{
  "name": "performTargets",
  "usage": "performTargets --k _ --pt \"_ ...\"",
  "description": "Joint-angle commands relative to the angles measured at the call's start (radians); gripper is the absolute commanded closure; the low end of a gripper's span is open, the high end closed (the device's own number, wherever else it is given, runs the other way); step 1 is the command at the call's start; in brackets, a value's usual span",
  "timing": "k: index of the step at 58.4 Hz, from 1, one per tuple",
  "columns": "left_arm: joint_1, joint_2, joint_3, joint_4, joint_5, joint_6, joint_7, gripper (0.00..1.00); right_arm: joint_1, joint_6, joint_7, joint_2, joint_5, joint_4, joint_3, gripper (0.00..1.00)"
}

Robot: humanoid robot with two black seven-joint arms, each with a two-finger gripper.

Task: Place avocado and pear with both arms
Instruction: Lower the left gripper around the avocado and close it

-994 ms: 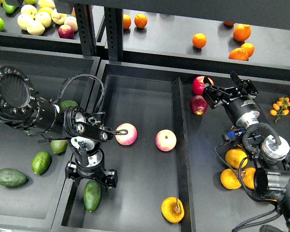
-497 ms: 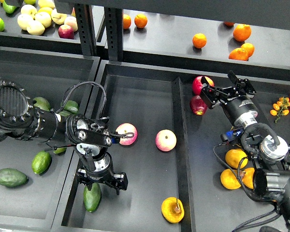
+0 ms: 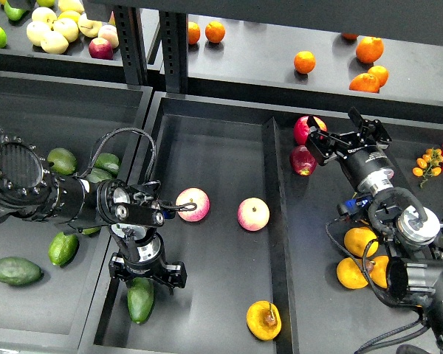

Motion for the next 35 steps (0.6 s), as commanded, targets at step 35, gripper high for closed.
performTargets --k 35 --pt "0.076 0.0 -0.001 0.041 0.014 0.0 0.0 0.08 0.001 0.002 0.001 0.0 0.015 0.0 -0.008 0.01"
